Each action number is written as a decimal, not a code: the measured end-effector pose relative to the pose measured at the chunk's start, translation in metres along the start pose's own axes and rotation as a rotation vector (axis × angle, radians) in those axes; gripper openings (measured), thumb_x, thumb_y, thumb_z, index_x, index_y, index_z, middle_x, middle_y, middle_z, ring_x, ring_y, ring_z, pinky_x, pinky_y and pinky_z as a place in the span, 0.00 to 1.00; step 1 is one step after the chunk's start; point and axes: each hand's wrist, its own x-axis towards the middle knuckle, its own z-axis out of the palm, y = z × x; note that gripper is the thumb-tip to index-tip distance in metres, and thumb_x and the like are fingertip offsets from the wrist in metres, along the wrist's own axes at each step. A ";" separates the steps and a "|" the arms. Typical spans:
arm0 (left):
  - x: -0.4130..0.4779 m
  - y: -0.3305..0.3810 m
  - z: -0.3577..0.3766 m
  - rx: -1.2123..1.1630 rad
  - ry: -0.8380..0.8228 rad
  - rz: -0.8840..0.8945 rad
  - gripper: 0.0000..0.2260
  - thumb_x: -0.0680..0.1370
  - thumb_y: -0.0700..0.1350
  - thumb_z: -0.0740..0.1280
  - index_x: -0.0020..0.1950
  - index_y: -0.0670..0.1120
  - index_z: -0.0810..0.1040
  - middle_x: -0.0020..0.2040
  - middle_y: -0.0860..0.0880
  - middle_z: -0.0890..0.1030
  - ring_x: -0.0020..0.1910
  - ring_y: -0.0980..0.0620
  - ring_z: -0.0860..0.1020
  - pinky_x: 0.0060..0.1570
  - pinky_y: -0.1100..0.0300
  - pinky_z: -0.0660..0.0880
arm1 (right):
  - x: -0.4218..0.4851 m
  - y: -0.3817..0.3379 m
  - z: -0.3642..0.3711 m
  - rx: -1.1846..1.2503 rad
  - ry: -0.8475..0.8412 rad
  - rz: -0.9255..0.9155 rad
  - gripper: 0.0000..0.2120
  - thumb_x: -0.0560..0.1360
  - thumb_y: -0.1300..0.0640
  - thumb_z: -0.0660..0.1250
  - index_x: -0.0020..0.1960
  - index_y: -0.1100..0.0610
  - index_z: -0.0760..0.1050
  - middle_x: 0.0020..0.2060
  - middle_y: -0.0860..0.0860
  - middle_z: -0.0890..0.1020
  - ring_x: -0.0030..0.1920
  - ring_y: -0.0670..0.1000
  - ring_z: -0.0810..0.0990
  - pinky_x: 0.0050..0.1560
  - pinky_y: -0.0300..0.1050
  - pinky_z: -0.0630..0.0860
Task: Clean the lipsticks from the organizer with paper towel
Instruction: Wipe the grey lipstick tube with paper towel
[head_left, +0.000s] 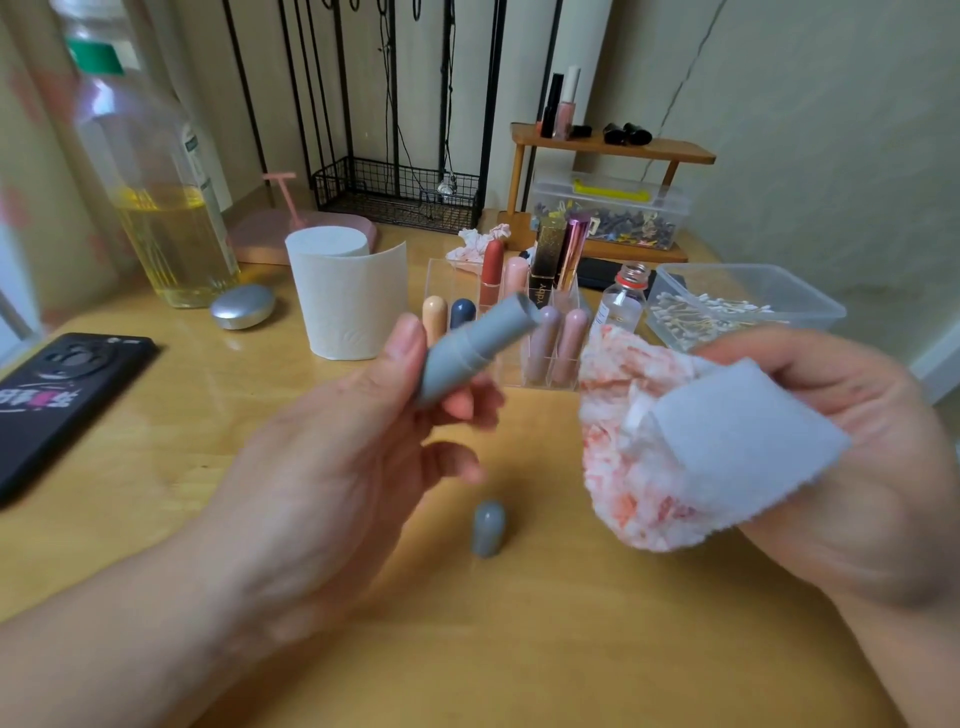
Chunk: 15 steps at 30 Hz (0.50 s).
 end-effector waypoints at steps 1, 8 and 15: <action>0.003 0.000 -0.002 -0.003 0.008 0.034 0.18 0.77 0.61 0.66 0.38 0.48 0.82 0.50 0.42 0.83 0.50 0.46 0.80 0.45 0.55 0.80 | 0.001 -0.001 -0.002 0.053 -0.037 0.051 0.12 0.62 0.42 0.78 0.43 0.44 0.86 0.38 0.45 0.86 0.37 0.49 0.85 0.38 0.45 0.82; -0.005 -0.002 0.001 -0.016 -0.169 -0.068 0.18 0.81 0.54 0.62 0.59 0.43 0.83 0.57 0.42 0.83 0.60 0.42 0.80 0.63 0.47 0.74 | -0.003 0.016 0.008 0.188 -0.119 0.228 0.13 0.61 0.50 0.81 0.43 0.52 0.84 0.36 0.53 0.86 0.30 0.52 0.83 0.29 0.41 0.80; -0.003 0.001 -0.001 0.063 -0.007 -0.073 0.19 0.80 0.52 0.65 0.58 0.37 0.82 0.54 0.29 0.81 0.53 0.23 0.77 0.55 0.31 0.73 | -0.007 0.031 0.024 -0.104 -0.016 0.179 0.14 0.64 0.60 0.81 0.48 0.54 0.85 0.43 0.61 0.83 0.39 0.63 0.80 0.38 0.52 0.81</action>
